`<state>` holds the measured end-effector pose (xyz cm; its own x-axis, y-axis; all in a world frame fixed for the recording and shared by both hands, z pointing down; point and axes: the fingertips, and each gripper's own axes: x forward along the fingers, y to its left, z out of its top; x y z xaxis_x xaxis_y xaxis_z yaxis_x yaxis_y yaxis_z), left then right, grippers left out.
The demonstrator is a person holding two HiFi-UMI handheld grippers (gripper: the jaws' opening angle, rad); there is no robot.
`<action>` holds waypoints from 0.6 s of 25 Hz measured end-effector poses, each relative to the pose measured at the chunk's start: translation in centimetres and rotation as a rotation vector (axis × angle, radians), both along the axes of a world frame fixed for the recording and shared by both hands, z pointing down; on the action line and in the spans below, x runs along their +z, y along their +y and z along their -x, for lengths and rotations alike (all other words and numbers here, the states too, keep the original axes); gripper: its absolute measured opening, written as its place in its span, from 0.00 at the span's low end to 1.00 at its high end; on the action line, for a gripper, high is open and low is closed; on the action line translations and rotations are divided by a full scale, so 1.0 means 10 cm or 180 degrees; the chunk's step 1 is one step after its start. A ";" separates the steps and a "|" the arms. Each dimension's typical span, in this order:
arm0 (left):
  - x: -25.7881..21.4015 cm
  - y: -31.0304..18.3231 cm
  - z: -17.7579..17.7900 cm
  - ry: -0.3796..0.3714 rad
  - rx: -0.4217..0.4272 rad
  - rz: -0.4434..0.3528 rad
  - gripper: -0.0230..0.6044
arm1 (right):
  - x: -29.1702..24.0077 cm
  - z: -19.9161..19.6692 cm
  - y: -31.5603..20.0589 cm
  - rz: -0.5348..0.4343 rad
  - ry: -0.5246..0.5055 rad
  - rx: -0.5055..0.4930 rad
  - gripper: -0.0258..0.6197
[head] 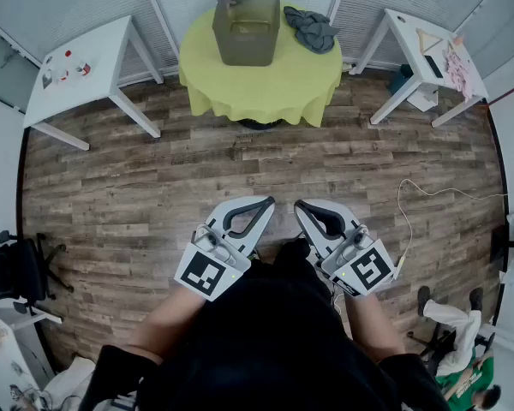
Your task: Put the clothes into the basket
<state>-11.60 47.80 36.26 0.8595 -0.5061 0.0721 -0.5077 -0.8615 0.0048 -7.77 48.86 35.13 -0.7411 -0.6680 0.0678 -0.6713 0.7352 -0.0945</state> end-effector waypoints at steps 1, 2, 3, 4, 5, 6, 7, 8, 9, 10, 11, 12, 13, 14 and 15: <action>-0.02 0.00 0.02 0.0006 0.0021 -0.0038 0.05 | 0.00 0.03 0.00 -0.0001 0.0003 0.0000 0.08; -0.03 0.01 0.04 0.0012 0.0040 -0.0071 0.05 | 0.00 0.06 0.00 -0.0003 0.0008 -0.0001 0.08; -0.04 0.01 0.06 0.0017 0.0052 -0.0094 0.05 | -0.01 0.10 0.00 -0.0003 0.0016 -0.0004 0.08; -0.05 0.01 0.09 0.0022 0.0053 -0.0097 0.05 | -0.01 0.13 0.00 -0.0004 0.0025 -0.0009 0.08; -0.05 0.01 0.12 0.0032 0.0045 -0.0085 0.05 | -0.01 0.16 0.00 -0.0002 0.0033 -0.0018 0.08; -0.05 0.00 0.14 0.0041 0.0037 -0.0073 0.05 | 0.00 0.18 -0.01 0.0002 0.0036 -0.0028 0.08; -0.04 -0.01 0.15 0.0046 0.0036 -0.0072 0.05 | 0.00 0.20 -0.01 0.0007 0.0037 -0.0036 0.08; -0.03 -0.02 0.16 0.0047 0.0043 -0.0074 0.05 | 0.00 0.21 -0.02 0.0010 0.0037 -0.0038 0.08; -0.03 -0.03 0.16 0.0047 0.0053 -0.0072 0.05 | 0.01 0.20 -0.02 0.0012 0.0041 -0.0033 0.08; -0.02 -0.05 0.15 0.0045 0.0061 -0.0063 0.05 | 0.01 0.19 -0.04 0.0011 0.0045 -0.0023 0.08; -0.01 -0.07 0.13 0.0042 0.0064 -0.0052 0.05 | 0.01 0.16 -0.07 0.0010 0.0047 -0.0007 0.08; 0.00 -0.10 0.11 0.0039 0.0065 -0.0039 0.05 | 0.02 0.12 -0.10 0.0008 0.0045 0.0014 0.08; 0.01 -0.13 0.08 0.0038 0.0064 -0.0026 0.05 | 0.02 0.07 -0.14 0.0008 0.0041 0.0038 0.08; 0.02 -0.18 0.05 0.0037 0.0060 -0.0008 0.05 | 0.03 0.02 -0.18 0.0008 0.0038 0.0062 0.08; 0.03 -0.22 0.00 0.0035 0.0054 0.0013 0.05 | 0.04 -0.03 -0.22 0.0008 0.0039 0.0082 0.08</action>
<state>-11.64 45.56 36.61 0.8686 -0.4913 0.0645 -0.4930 -0.8699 0.0137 -7.44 46.62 35.55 -0.7228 -0.6866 0.0786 -0.6911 0.7174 -0.0881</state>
